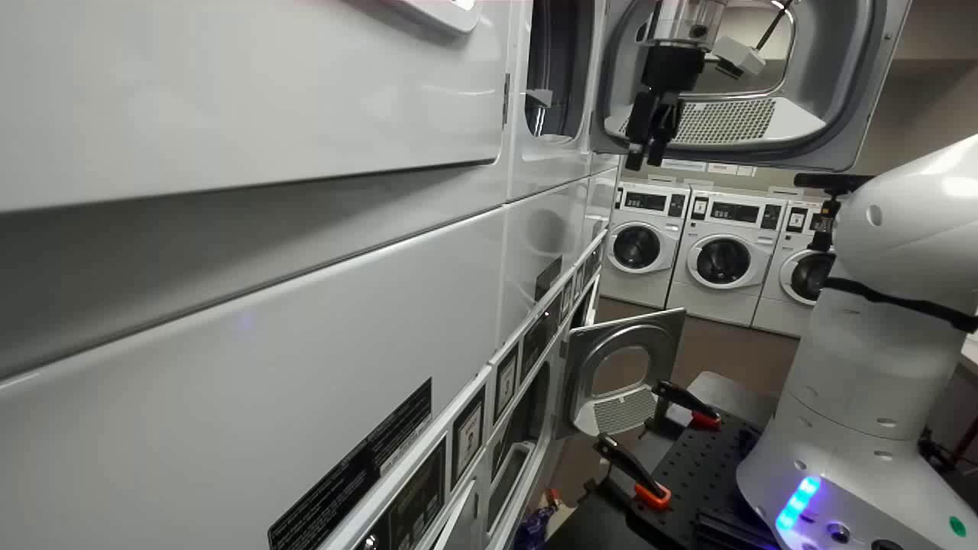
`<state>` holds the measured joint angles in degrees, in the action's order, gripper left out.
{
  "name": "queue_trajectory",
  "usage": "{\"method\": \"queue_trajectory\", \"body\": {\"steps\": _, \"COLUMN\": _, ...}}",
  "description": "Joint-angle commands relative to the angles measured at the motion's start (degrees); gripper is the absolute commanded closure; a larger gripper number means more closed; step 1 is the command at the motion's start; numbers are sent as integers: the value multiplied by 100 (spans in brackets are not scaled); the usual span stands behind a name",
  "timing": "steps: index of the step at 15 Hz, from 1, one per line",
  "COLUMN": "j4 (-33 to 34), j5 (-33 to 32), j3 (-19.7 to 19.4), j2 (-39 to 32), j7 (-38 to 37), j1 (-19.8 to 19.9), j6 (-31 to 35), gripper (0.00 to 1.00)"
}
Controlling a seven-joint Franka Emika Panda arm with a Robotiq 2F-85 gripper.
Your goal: Remove the black sock from the second upper dryer
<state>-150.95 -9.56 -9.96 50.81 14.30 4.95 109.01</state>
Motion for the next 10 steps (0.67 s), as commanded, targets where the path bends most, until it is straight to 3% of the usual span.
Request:
{"method": "queue_trajectory", "body": {"steps": 1, "j4": 15, "j5": -5, "j3": -9, "j2": -3, "j7": -9, "j1": -14, "j6": -18, "gripper": 0}}
{"method": "queue_trajectory", "body": {"steps": 5, "j4": 147, "j5": -68, "j3": -49, "j2": -224, "j7": 57, "j1": -20, "j6": 93, "gripper": 0}}
{"method": "queue_trajectory", "body": {"steps": 10, "j4": 811, "j5": -130, "j3": -413, "j2": -1124, "j7": 625, "j1": -133, "j6": 530, "gripper": 0}}
